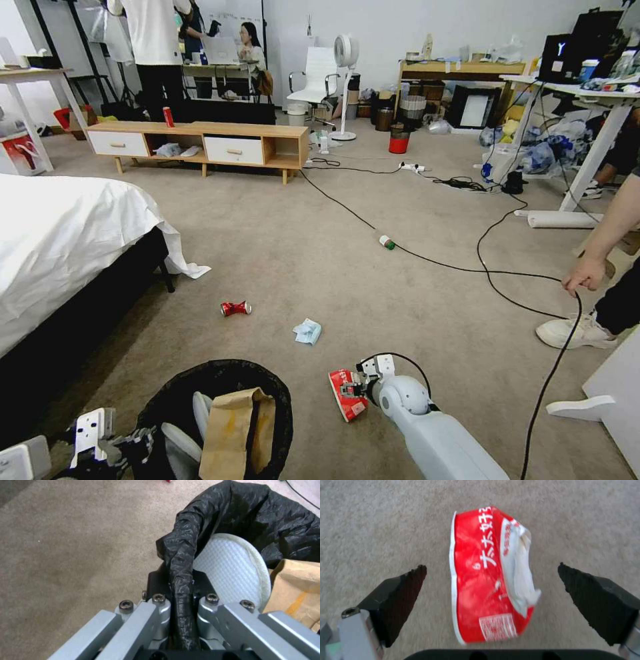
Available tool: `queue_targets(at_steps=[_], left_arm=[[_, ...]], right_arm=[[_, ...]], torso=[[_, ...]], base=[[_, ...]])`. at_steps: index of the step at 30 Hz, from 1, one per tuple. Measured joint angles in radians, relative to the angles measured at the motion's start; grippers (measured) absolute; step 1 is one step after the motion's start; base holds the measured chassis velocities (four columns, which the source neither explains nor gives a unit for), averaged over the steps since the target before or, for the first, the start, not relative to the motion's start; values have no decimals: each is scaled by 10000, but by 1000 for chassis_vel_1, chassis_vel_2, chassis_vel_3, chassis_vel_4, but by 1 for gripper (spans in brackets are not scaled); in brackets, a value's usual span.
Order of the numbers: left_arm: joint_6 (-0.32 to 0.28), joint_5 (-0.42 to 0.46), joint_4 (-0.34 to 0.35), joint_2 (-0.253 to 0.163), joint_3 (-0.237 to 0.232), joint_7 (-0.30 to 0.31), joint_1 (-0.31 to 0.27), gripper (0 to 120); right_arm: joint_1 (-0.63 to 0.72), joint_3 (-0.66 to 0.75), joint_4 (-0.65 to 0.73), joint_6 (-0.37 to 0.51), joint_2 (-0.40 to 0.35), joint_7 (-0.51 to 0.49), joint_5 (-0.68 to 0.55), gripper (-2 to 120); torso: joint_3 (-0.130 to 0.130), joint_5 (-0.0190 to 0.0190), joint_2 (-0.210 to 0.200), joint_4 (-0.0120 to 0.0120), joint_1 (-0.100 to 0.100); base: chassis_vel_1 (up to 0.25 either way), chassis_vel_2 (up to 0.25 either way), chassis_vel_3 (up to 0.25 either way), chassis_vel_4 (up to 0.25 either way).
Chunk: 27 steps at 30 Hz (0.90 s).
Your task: Pick up the trash bin and place the garbage on the floor into it.
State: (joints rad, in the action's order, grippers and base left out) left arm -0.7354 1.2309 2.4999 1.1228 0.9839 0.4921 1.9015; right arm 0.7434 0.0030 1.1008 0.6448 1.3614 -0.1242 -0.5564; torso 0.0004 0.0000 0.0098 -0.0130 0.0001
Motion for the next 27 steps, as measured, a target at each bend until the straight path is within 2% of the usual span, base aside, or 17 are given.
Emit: queue_targets(at_steps=[9,18,20,23,25,26,27], left_arm=[[0,-5,0,-2,-10,-4,-21,4],[0,-32,0,15,-76,-6,-46,4],[0,-55,0,19,-90,-7,-49,4],[0,-67,0,22,-91,-6,-50,4],[0,-75,0,36,-91,-7,-50,4],[0,-75,0,36,-91,-7,-50,4],[0,-85,0,43,-100,-7,-53,4]], right_arm=[[-528,258,-1302,-234,507,337,708,100],[-688,317,-1764,-250,671,597,714,99],[-751,297,-2096,-255,819,720,702,89],[-813,309,-2383,-339,957,761,715,82],[-920,372,-2812,-480,1177,813,793,70],[-920,372,-2812,-480,1177,813,793,70],[-964,372,-2910,-470,1200,805,798,64]], torso=[[0,-1,0,-2,0],[0,-2,0,-3,0],[0,-1,0,-2,0],[-1,-1,0,-3,0],[0,0,0,-1,0],[0,0,0,-1,0],[-1,-1,0,-1,0]], base=[[0,0,0,0],[0,0,0,0],[0,0,0,0],[0,0,0,0],[0,0,0,0],[0,0,0,0],[0,0,0,0]])
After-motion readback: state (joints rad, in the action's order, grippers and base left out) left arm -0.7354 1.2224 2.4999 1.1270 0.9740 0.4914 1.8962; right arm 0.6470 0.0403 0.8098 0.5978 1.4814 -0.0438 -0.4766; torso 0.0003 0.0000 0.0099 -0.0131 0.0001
